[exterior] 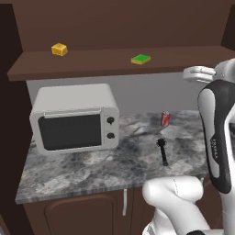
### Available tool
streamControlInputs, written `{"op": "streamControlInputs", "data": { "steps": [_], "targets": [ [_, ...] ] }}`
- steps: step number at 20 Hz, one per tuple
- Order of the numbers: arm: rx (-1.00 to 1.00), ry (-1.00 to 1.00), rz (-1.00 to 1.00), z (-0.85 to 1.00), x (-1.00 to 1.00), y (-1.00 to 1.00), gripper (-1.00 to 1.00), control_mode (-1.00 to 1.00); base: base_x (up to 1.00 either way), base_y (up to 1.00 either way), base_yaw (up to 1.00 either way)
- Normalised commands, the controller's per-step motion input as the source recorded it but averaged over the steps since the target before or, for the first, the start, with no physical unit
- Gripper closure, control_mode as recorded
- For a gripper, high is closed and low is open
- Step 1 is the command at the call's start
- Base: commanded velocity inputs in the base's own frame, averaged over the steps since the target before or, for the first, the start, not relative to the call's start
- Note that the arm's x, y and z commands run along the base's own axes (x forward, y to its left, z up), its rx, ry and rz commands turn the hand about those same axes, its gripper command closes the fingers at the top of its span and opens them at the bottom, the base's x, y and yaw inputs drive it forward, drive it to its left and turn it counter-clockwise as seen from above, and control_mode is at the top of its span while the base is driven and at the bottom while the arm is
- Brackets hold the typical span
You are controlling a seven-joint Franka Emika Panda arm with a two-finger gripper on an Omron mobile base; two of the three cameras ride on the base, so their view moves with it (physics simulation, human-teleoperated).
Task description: Pick the dish brush and sponge from the cabinet and place them on the counter.
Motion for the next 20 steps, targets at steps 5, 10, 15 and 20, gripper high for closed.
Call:
{"op": "streamControlInputs", "data": {
  "steps": [5, 10, 15, 20],
  "targets": [
    [-0.02, -0.11, 0.02, 0.14, -0.07, 0.17, -1.00, -1.00, 0.00, 0.00, 0.00],
    [0.00, -0.10, 0.00, 0.23, 0.17, 0.18, -1.00, -1.00, 0.00, 0.00, 0.00],
    [0.00, -0.06, 0.00, 0.21, 0.48, 0.22, -1.00, -1.00, 0.00, 0.00, 0.00],
    [0.00, 0.00, 0.00, 0.17, 0.58, 0.22, -1.00, -1.00, 0.00, 0.00, 0.00]
  ]
}}
